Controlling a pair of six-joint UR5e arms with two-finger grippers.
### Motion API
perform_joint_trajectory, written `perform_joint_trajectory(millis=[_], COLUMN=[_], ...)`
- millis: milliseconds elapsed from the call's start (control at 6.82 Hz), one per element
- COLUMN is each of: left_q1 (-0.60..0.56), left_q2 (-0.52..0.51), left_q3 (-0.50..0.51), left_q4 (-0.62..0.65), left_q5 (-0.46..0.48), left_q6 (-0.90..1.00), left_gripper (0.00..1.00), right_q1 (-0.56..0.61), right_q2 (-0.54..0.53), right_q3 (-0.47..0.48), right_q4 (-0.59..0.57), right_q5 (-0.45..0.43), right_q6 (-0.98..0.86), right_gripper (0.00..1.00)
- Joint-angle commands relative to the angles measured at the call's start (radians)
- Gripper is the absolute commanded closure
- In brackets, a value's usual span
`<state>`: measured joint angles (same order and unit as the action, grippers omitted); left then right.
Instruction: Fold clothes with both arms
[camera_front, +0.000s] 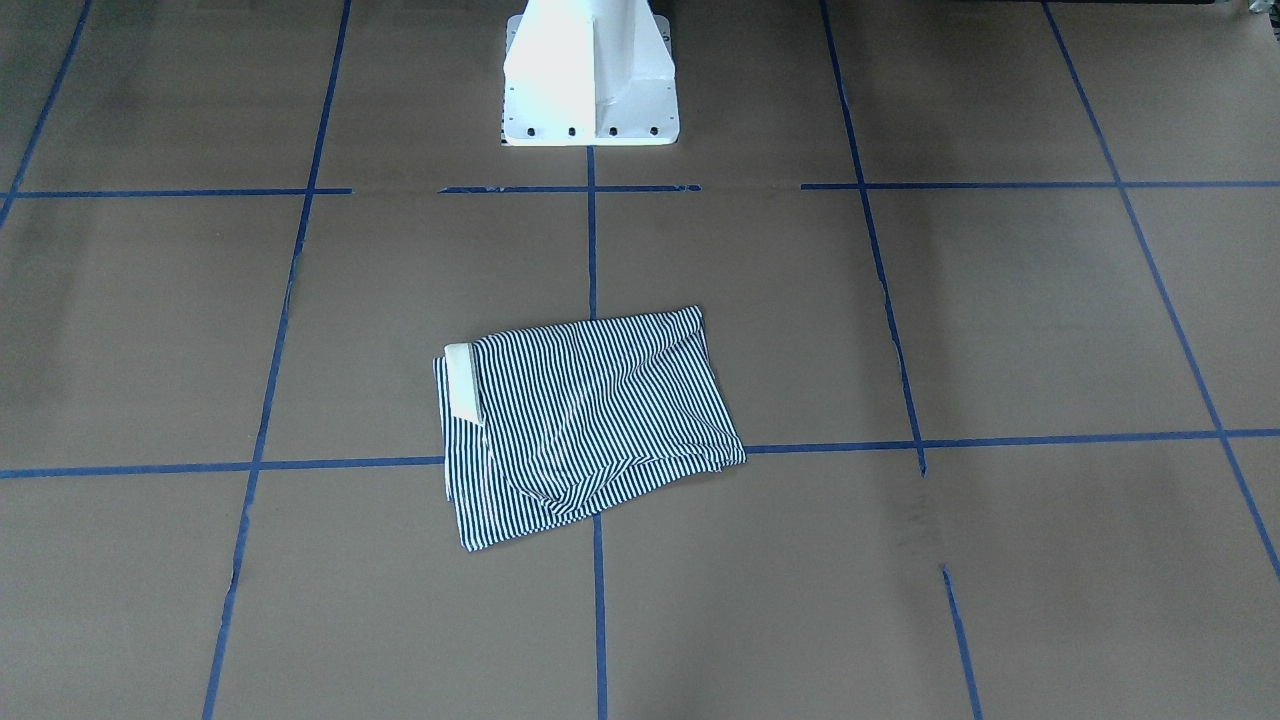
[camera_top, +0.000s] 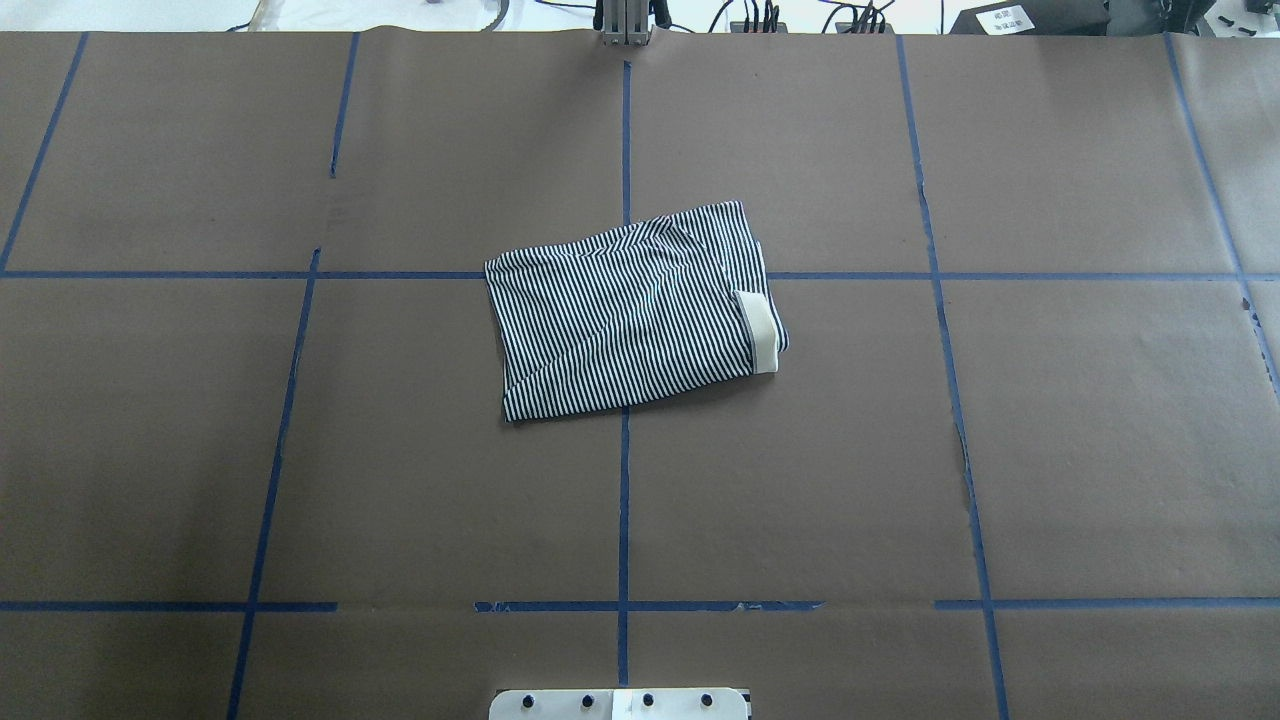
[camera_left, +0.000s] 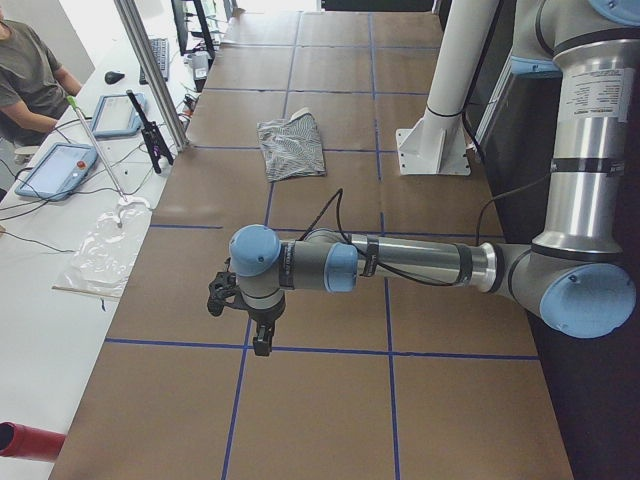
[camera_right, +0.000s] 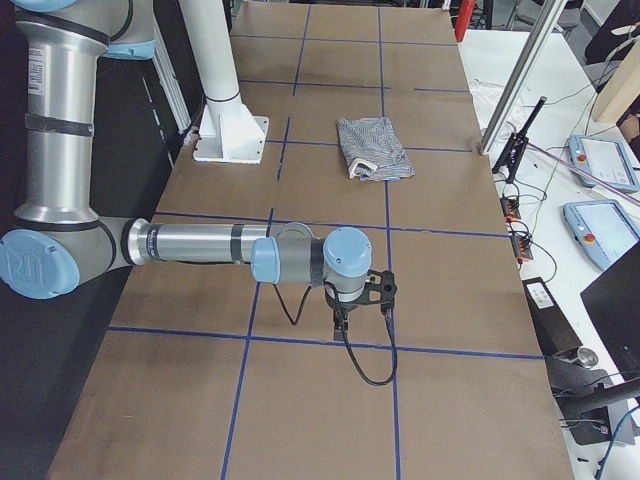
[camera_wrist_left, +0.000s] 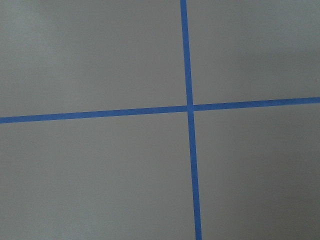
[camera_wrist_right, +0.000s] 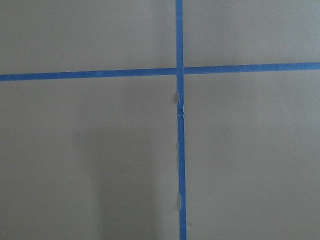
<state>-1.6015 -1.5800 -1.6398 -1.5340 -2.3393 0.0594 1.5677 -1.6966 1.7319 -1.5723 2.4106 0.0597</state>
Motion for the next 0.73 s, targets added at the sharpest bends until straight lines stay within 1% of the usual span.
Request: perform_joint_trajectory(millis=[0, 587], left_q1=[0.0, 0.0], left_q2=[0.0, 0.0], left_q3=[0.0, 0.003], left_q4=[0.0, 0.0], left_q5=[0.0, -0.002], left_q6=[0.0, 0.003], left_gripper=[0.0, 0.0], right_q1=[0.0, 0.002], right_q2=[0.0, -0.001], right_q3=[0.0, 0.009], right_q4=[0.0, 0.0], right_q5=[0.005, 0.013], right_q6=[0.0, -0.001], right_gripper=[0.0, 0.0])
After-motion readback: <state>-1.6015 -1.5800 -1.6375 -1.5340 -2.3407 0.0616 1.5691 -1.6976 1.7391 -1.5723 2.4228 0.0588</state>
